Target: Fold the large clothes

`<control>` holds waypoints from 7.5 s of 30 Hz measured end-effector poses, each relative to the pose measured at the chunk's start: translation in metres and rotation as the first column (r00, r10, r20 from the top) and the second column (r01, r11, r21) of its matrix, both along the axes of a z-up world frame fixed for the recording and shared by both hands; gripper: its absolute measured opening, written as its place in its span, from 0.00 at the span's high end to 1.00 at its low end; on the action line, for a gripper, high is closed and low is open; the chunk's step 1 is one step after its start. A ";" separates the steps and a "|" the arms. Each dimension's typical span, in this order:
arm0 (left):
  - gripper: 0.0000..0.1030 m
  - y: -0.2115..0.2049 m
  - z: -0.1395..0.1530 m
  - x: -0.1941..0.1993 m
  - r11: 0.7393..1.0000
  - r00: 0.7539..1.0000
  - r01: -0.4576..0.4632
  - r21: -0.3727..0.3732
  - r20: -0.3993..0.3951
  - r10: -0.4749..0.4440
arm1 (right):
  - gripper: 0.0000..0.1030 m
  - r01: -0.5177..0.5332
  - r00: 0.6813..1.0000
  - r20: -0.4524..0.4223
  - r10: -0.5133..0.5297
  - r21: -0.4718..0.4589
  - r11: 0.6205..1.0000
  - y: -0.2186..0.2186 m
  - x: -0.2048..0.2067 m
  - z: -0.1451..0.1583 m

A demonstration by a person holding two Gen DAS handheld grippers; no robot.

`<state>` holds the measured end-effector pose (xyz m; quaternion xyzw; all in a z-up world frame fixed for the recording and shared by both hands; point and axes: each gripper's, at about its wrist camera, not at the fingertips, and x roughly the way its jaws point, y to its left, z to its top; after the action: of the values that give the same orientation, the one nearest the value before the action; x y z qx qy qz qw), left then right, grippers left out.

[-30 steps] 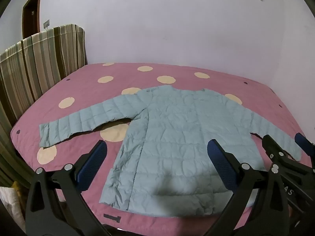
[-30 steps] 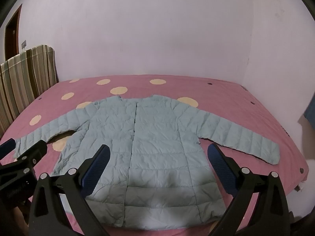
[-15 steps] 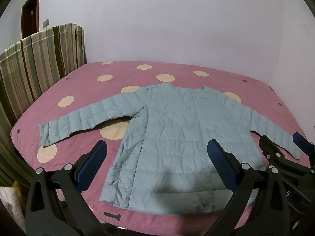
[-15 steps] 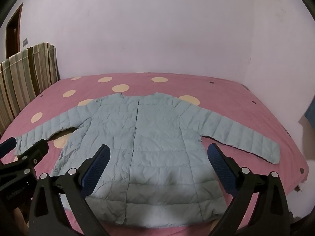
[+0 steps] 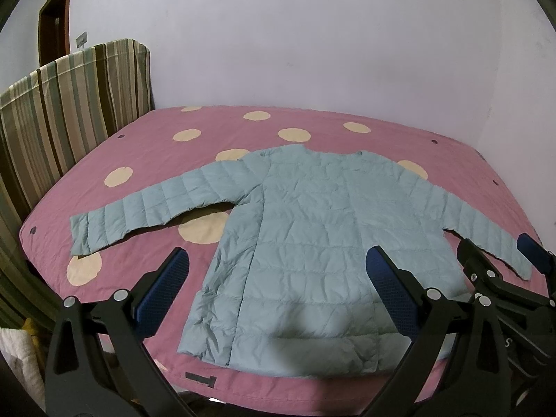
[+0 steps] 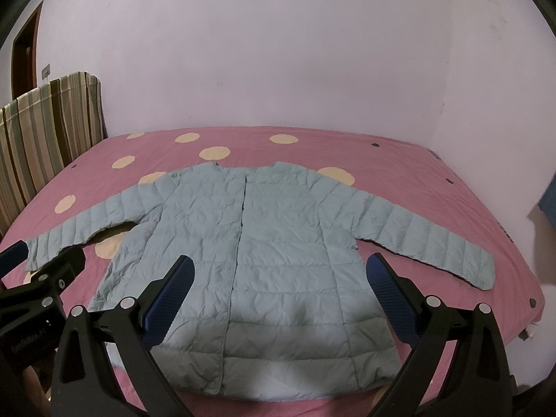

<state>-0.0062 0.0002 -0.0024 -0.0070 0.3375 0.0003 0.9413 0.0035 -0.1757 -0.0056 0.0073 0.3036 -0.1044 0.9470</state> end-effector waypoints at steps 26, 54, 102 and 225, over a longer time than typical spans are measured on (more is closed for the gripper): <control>0.02 0.004 -0.007 0.004 1.000 1.000 0.000 0.004 -0.028 0.000 | 0.05 -0.011 1.000 -0.025 0.011 0.004 1.000 0.003 0.004 -0.012; 0.02 0.002 -0.015 0.007 1.000 0.999 0.004 0.005 -0.044 -0.004 | 0.05 -0.014 0.999 -0.034 0.014 0.005 1.000 0.005 0.006 -0.014; 0.02 0.197 -0.176 0.137 0.741 0.723 -0.599 0.303 -0.195 0.663 | 0.38 0.586 0.765 -0.213 -0.607 0.621 0.521 -0.355 -0.026 -0.161; 0.02 0.204 -0.179 0.139 0.730 0.716 -0.579 0.362 -0.203 0.668 | 0.94 0.141 0.976 -0.208 -0.060 0.400 0.906 -0.213 0.267 -0.142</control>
<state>0.1325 0.2039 -0.1818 0.0084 0.4592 0.3682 0.8084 0.2704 -0.3891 -0.1479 0.2127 0.4072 -0.0873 0.8839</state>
